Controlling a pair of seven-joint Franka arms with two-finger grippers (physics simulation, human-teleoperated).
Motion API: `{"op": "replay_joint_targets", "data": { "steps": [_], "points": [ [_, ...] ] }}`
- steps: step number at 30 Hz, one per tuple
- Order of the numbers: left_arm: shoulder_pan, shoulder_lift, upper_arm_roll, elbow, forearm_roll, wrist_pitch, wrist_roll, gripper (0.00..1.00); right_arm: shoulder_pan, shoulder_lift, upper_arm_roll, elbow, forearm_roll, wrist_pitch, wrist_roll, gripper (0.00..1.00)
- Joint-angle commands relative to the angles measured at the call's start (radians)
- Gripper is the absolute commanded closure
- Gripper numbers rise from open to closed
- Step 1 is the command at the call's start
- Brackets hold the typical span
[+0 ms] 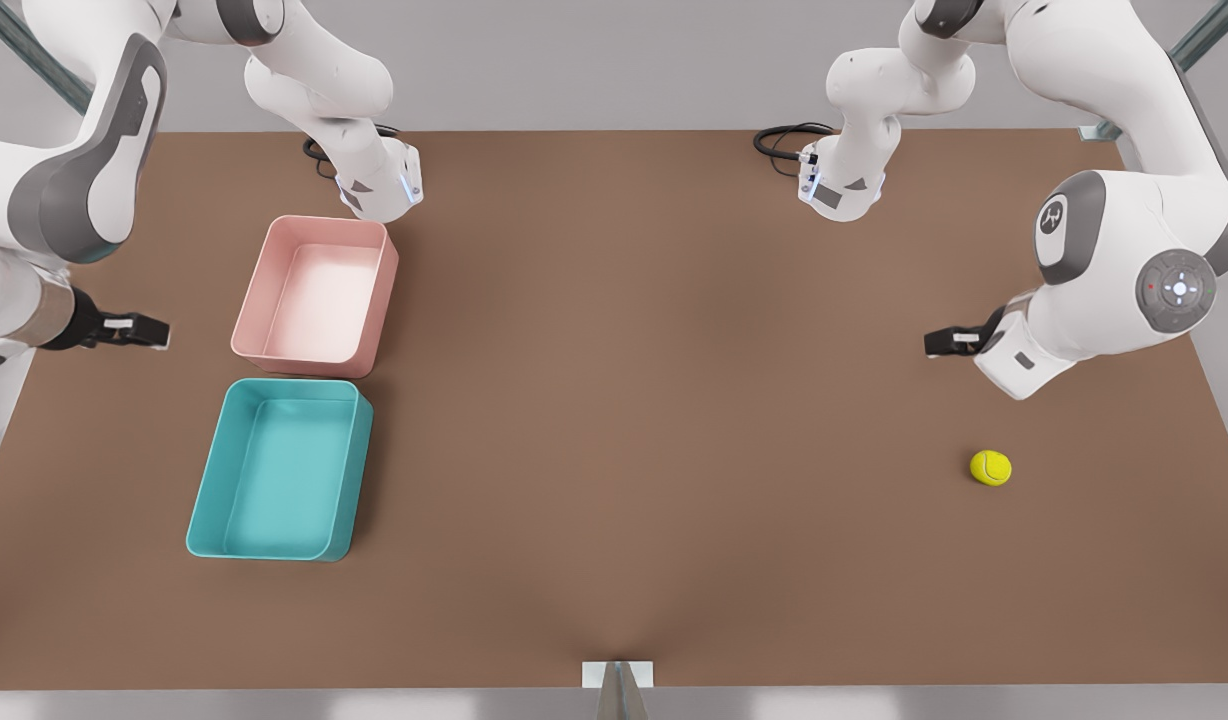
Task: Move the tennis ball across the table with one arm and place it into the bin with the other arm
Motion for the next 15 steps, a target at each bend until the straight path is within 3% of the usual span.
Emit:
{"op": "replay_joint_targets", "data": {
  "steps": [1, 3, 4, 5, 6, 7, 10, 13, 15],
  "points": [
    [0.000, 0.000, 0.000, -0.001, -0.004, 0.044, -0.047, 0.00, -0.004, -0.002, -0.003, -0.004, 0.001, 0.069, -0.030, 0.00],
    [0.000, 0.000, 0.000, -0.001, -0.004, 0.043, -0.047, 0.00, -0.002, 0.001, -0.006, -0.005, -0.002, 0.065, -0.021, 0.00],
    [0.000, 0.003, 0.000, -0.001, -0.002, 0.044, -0.048, 0.09, 0.004, 0.006, -0.007, -0.006, -0.010, 0.060, -0.016, 0.00],
    [0.003, 0.007, 0.003, -0.009, -0.001, 0.048, -0.033, 0.57, 0.019, 0.018, -0.012, -0.002, -0.015, 0.031, -0.018, 0.00],
    [0.009, 0.033, 0.017, -0.038, 0.010, 0.078, 0.068, 0.79, 0.016, 0.027, -0.010, -0.004, -0.015, 0.023, -0.020, 0.00],
    [0.032, 0.079, 0.052, -0.041, 0.010, 0.165, 0.232, 0.79, 0.016, 0.035, -0.010, -0.004, -0.015, 0.025, -0.020, 0.00],
    [0.178, 0.268, 0.101, -0.040, 0.021, 0.439, 1.247, 0.79, 0.010, 0.054, -0.010, 0.002, -0.013, 0.065, -0.018, 0.00],
    [0.258, 0.357, 0.101, -0.043, 0.064, 0.638, 1.889, 0.79, 0.005, 0.052, -0.009, 0.002, 0.001, 0.066, -0.015, 0.00],
    [0.313, 0.412, 0.100, -0.041, 0.033, 0.653, 2.097, 0.79, -0.001, 0.054, -0.009, -0.016, 0.005, 0.063, -0.015, 0.00]
  ]
}}
